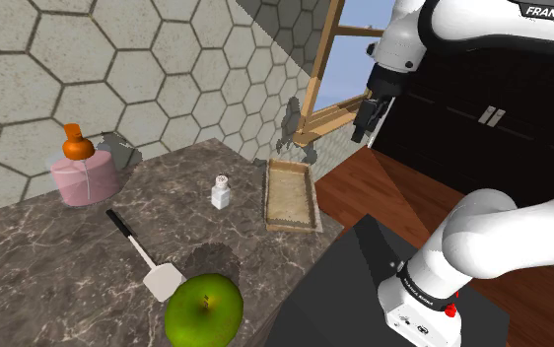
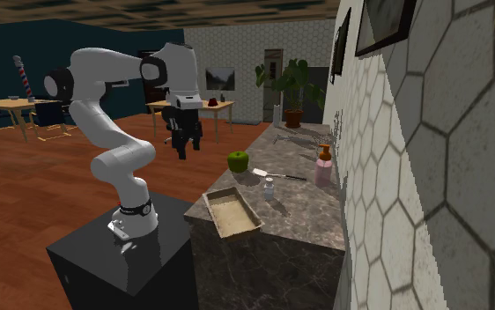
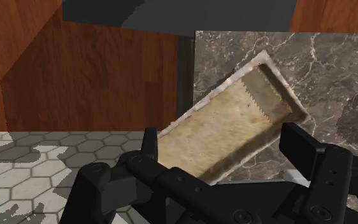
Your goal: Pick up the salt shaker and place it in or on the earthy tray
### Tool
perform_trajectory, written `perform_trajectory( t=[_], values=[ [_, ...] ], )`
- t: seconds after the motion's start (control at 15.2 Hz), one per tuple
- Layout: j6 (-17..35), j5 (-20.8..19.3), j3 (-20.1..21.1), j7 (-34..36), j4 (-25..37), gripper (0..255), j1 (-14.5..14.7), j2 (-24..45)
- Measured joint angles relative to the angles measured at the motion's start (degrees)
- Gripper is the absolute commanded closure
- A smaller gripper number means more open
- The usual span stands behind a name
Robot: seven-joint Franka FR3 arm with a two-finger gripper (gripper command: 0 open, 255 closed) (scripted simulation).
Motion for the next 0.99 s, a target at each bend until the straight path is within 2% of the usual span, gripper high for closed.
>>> perform_trajectory(
  t=[0.13,0.46,0.99],
  values=[
    [0.6,0.2,0.4,0.4,0.1,0,0.1,0.8],
    [6.5,2.7,4.4,4.5,1.0,0,1.4,7.5],
    [16.2,4.4,11.3,12.3,6.3,0,2.8,22.3]
  ],
)
